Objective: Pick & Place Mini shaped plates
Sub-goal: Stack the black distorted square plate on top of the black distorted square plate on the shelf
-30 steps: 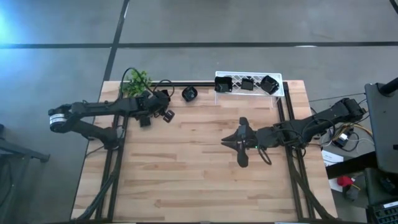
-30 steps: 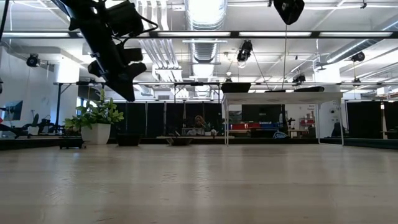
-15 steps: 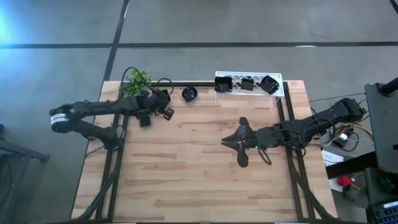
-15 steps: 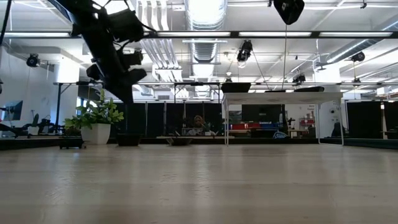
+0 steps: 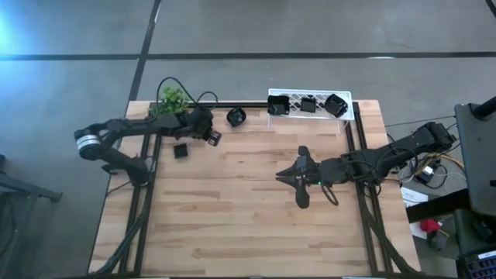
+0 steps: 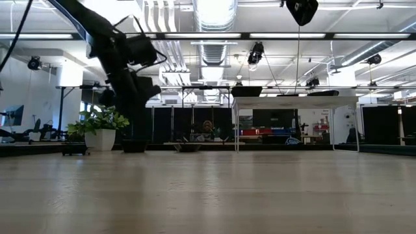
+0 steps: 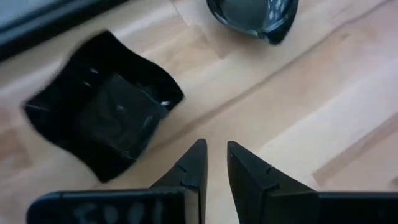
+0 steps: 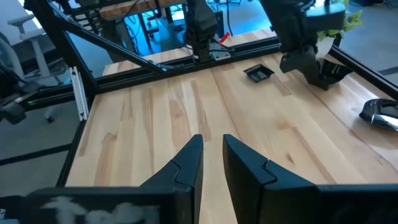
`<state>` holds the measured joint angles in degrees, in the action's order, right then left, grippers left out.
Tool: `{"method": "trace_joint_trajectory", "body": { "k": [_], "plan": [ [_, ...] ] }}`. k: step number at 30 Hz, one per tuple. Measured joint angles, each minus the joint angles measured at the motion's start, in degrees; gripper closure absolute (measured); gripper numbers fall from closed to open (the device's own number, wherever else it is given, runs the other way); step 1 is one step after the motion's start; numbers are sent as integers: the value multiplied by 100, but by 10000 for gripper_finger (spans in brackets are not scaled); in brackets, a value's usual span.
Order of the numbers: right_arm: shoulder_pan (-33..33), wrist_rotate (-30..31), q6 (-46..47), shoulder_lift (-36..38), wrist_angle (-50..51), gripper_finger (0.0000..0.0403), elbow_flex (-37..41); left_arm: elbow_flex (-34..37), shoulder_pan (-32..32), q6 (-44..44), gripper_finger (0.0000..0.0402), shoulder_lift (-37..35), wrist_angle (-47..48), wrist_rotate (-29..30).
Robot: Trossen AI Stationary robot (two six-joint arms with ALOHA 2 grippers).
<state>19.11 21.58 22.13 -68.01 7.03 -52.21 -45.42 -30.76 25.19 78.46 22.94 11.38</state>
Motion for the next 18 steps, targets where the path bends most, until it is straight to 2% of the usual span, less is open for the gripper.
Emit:
{"method": "trace_joint_trajectory", "body": {
  "k": [2,7,18],
  "plan": [
    [0,0,-7,0,-2,346,0,-64,-35,-259,346,186,-69,-40],
    [0,0,-26,0,-4,346,0,-263,-38,-1604,346,557,-107,-31],
    [0,-2,-26,0,-2,346,0,-359,-42,-2117,346,767,66,345]
  ]
}}
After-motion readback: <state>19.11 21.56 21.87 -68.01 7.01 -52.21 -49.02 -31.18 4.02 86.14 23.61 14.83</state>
